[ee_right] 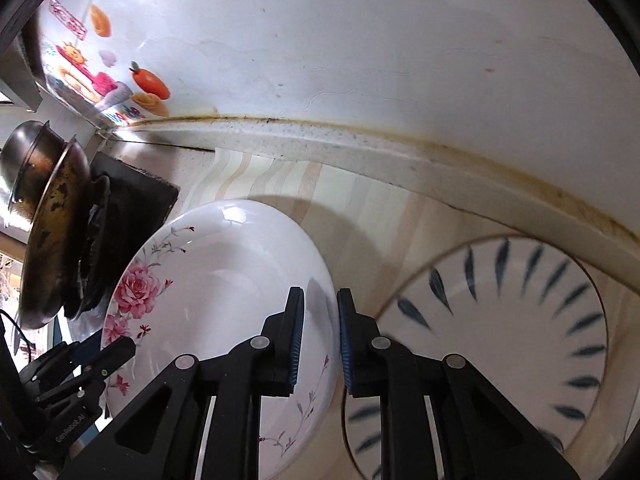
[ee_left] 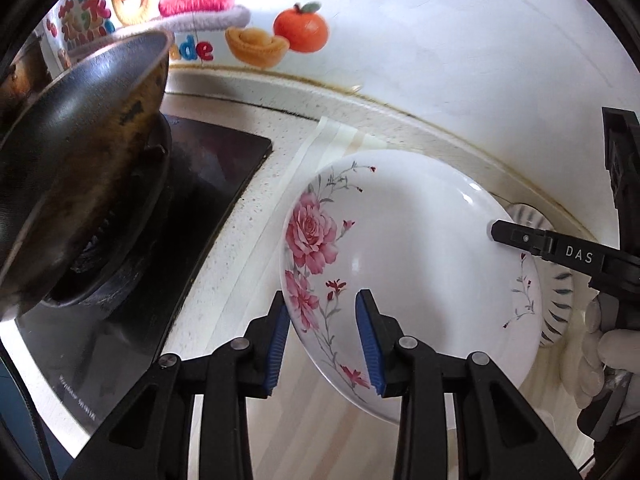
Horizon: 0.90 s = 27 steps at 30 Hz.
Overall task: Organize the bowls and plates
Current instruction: 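Carry the pink-rose plate with both tools and lower it onto the grey-flower plate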
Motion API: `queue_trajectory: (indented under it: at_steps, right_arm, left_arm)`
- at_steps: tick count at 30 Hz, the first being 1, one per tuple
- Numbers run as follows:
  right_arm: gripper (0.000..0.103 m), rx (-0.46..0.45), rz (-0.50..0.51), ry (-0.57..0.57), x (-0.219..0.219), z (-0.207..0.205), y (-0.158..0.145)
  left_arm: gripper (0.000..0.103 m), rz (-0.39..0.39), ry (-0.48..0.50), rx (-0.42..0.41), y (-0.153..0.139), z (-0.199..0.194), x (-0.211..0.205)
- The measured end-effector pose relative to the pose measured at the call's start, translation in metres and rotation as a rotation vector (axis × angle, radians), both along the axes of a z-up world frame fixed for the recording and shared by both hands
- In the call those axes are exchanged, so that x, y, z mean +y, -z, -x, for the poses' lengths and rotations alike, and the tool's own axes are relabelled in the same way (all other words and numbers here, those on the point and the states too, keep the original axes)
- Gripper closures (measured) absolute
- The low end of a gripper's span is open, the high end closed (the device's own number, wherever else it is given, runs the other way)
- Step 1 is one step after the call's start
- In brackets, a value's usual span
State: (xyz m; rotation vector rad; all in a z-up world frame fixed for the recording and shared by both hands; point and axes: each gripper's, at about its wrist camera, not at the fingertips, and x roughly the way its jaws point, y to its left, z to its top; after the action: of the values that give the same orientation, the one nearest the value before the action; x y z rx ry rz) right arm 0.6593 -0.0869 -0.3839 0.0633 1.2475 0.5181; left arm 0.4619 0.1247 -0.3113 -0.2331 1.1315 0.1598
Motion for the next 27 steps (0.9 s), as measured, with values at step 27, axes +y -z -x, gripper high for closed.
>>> queue_trajectory:
  at_steps: [27]
  right_arm:
    - [0.085,0.004,-0.094,0.257,-0.197,0.259,-0.050]
  left_arm:
    - [0.072,0.077,0.363,0.142,0.000,0.121,-0.135]
